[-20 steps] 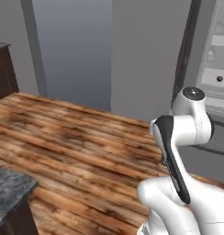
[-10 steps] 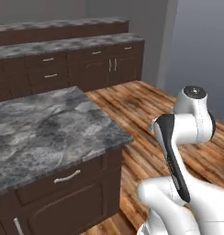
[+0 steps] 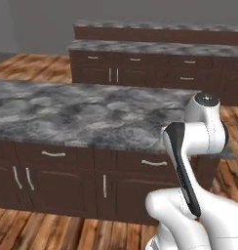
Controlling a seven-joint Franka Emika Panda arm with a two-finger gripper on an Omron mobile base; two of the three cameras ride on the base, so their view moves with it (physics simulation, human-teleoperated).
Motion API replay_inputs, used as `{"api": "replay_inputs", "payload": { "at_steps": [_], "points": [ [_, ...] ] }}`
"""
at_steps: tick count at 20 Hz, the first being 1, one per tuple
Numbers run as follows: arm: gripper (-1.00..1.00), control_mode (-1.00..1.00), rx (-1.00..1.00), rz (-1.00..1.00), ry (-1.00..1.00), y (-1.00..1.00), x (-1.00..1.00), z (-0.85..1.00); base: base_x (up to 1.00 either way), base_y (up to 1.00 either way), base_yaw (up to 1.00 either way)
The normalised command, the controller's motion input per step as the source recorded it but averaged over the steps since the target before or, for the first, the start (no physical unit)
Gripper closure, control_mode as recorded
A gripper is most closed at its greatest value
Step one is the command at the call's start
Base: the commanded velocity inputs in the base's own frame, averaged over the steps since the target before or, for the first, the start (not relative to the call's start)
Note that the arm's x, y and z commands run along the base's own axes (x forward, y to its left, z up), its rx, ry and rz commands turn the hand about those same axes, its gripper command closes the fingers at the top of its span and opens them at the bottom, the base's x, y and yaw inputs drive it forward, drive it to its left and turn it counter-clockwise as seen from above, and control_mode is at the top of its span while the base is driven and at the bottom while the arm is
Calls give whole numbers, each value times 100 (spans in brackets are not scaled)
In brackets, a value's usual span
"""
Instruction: Pick the egg and butter from the fridge and place them by the bowl for mixing.
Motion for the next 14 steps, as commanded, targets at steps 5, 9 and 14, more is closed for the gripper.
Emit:
{"api": "replay_inputs", "payload": {
  "at_steps": [5, 9, 14],
  "points": [
    [100, 100, 0, 0, 0, 0, 0, 0, -2, 16, 100],
    [100, 100, 0, 0, 0, 0, 0, 0, 1, 2, 98],
    [100, 100, 0, 0, 0, 0, 0, 0, 14, 0, 97]
  ]
}}
